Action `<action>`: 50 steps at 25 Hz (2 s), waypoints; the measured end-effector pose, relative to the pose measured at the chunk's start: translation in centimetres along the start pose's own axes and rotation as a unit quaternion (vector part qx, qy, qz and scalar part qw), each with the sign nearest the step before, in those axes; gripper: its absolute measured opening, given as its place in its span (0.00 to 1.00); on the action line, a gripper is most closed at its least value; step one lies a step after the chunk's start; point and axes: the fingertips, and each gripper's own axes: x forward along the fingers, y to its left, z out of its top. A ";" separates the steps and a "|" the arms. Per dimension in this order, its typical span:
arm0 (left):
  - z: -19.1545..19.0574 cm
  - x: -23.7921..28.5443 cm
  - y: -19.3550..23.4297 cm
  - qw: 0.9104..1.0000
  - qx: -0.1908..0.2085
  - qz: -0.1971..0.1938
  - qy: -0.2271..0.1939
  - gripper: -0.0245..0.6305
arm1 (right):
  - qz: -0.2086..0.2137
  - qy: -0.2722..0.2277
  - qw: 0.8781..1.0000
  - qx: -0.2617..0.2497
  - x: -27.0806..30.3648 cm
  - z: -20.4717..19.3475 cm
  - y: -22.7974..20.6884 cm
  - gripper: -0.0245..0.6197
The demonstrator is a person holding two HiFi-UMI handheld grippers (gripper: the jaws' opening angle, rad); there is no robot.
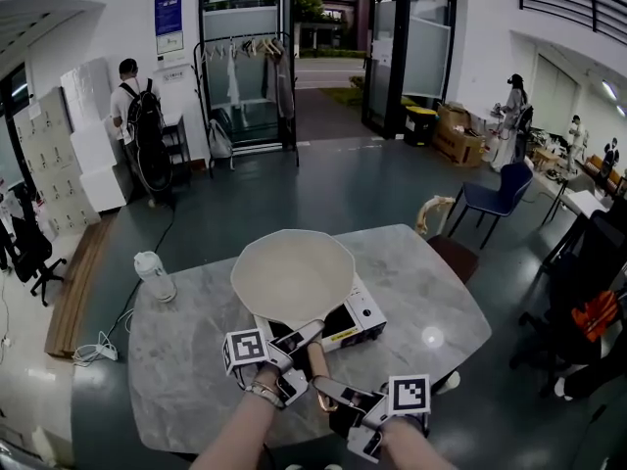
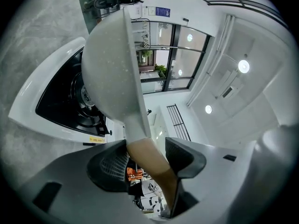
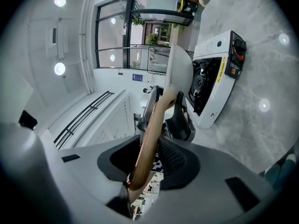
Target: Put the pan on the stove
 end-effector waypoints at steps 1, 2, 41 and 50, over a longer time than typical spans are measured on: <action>0.0 0.2 0.3 1.000 -0.002 0.001 0.002 0.42 | 0.000 -0.002 1.000 0.000 0.0 0.1 -0.3 0.25; -0.1 0.3 0.6 1.000 -0.006 0.001 0.003 0.42 | -0.003 -0.002 1.000 0.003 0.0 0.2 -0.5 0.25; -1.7 -0.7 3.4 0.999 -0.025 0.005 -0.019 0.46 | -0.054 0.022 0.997 0.052 -1.0 -2.3 -4.8 0.24; -1.3 -2.6 3.1 0.999 -0.019 0.014 -0.040 0.58 | -0.022 0.020 0.998 0.054 -0.3 -2.5 -3.5 0.44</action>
